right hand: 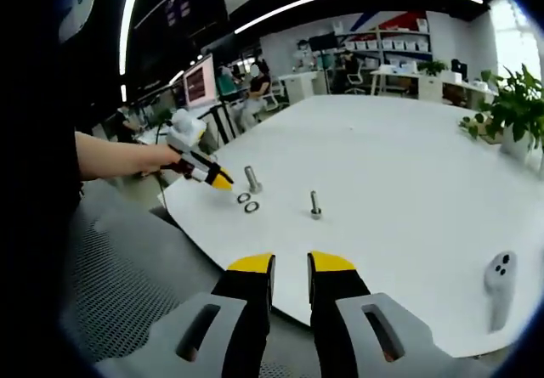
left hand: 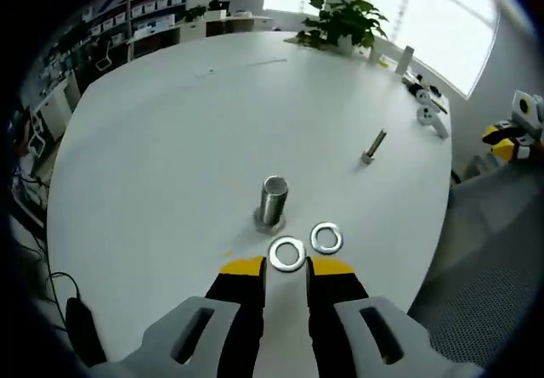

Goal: Place the washer onto the threaded stud by aligning its center hole with the stud, sliding it down to the base, and recovering from edge contact or off-axis alignment until the washer reaches the visible bottom stop.

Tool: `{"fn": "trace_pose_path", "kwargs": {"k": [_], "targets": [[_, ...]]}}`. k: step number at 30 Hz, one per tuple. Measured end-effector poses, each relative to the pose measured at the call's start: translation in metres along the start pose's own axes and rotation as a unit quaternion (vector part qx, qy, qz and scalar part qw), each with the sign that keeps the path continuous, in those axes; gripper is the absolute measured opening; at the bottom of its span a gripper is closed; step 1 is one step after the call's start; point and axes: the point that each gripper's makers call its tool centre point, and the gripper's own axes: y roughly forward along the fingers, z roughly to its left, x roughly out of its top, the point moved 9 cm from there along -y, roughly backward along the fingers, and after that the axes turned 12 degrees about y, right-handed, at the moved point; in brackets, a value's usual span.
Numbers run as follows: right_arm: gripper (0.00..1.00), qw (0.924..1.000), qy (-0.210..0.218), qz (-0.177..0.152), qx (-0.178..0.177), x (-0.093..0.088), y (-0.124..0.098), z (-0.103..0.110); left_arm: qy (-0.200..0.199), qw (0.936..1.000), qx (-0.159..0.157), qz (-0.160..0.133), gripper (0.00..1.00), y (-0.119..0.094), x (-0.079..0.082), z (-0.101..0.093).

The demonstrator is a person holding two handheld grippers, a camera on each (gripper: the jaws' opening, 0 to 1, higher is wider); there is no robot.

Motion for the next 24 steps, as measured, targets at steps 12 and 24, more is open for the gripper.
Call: {"fn": "trace_pose_path", "kwargs": {"k": [12, 24], "targets": [[0.18, 0.9997, 0.021, -0.008, -0.007, -0.001, -0.001, -0.005, 0.016, 0.9989, -0.024, 0.037, 0.15, 0.029, -0.003, 0.003], [0.18, 0.9998, 0.017, -0.011, -0.007, -0.001, -0.001, -0.004, 0.185, 0.9822, 0.002, 0.032, 0.10, 0.032, -0.001, -0.001]]}}
